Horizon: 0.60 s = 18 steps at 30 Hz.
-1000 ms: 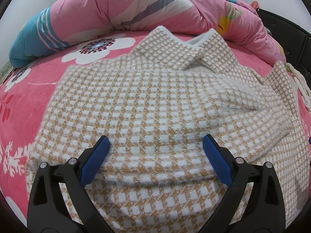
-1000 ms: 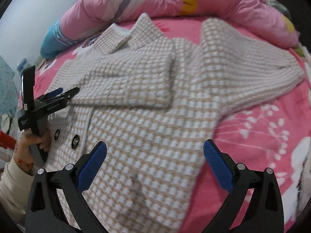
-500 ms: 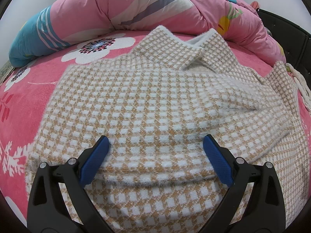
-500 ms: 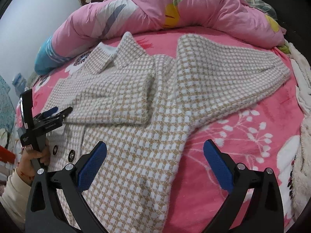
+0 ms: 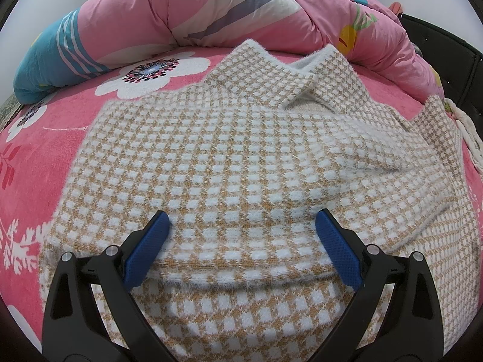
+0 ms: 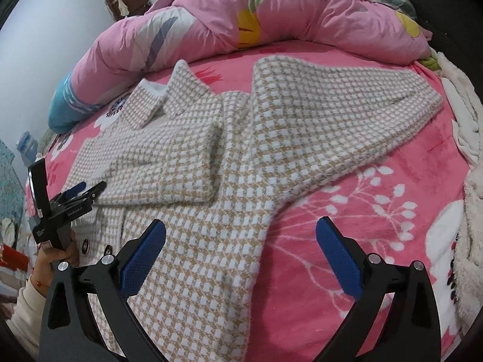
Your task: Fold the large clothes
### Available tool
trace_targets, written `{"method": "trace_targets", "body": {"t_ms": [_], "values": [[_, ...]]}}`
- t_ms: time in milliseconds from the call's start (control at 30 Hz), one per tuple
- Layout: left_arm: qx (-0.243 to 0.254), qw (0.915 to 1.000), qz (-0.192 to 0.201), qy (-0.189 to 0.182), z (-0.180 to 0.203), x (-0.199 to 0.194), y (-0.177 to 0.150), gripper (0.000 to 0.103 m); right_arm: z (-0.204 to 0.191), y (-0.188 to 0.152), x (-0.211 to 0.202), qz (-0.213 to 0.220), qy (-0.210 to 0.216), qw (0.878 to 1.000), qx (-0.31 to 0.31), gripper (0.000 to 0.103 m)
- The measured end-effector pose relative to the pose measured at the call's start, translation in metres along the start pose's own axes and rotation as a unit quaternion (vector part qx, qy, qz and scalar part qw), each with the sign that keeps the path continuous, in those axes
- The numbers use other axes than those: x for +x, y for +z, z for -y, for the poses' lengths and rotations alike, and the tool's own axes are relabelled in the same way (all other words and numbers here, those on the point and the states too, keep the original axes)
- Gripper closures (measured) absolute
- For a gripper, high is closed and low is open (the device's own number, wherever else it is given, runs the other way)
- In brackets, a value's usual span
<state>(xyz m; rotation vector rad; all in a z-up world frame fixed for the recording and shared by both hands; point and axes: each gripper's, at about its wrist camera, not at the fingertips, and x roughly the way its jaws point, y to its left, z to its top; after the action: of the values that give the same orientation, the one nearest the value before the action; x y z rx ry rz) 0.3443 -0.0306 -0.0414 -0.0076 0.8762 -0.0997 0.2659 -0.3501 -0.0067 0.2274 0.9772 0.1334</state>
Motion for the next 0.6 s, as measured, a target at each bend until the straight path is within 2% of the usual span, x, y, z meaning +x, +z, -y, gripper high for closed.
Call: {"method": "trace_targets", "body": {"t_ms": [333,500,600], "values": [[0.000,1.0000,0.000,0.000,0.000,0.000,0.000,0.009,0.031,0.011,-0.009,0.027,-0.011,0.998,0.047,0.006],[0.000,1.0000,0.000,0.000,0.000,0.000,0.000,0.009,0.075,0.043,-0.038,0.083,-0.017,0.992,0.097,0.006],[0.000,1.0000,0.000,-0.001,0.000,0.000,0.000,0.009,0.114,0.068,-0.057,0.114,-0.010,0.981,0.154,0.006]]}}
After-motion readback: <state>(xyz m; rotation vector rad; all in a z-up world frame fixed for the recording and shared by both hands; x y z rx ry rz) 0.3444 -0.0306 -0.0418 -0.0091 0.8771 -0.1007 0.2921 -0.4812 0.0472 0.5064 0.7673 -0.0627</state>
